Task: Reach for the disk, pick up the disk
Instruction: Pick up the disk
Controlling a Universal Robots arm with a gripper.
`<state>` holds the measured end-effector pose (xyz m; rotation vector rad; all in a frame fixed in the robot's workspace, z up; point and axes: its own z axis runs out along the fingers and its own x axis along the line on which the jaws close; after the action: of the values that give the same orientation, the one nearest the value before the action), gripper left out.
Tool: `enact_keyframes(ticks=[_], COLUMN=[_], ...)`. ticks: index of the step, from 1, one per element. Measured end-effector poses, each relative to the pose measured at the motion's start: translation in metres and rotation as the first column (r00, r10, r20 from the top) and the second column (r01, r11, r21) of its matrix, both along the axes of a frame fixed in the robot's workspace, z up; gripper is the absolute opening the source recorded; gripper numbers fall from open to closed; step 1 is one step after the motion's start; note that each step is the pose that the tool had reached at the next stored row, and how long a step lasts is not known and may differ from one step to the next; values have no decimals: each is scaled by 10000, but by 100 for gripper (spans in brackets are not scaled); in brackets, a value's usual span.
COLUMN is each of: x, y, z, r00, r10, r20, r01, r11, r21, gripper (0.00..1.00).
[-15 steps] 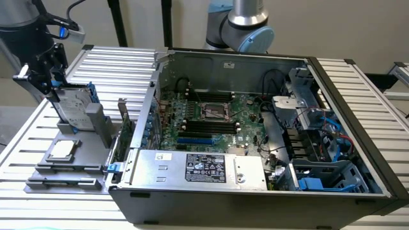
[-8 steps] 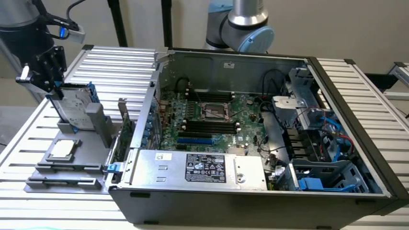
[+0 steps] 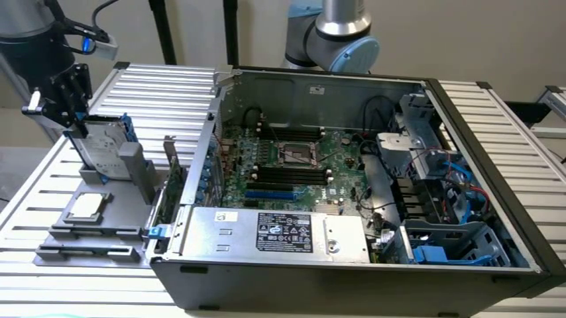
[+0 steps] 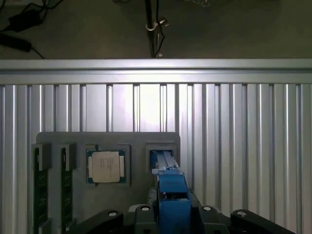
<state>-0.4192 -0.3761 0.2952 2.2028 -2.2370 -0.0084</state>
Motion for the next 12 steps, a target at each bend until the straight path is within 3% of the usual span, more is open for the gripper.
enact_keyframes(ticks=[12], x=[-1], y=[-22], z=[4], r00=[10000], r10=[0], r20=[2], r01=[0], r11=[10000], r21=[1], gripper=[33])
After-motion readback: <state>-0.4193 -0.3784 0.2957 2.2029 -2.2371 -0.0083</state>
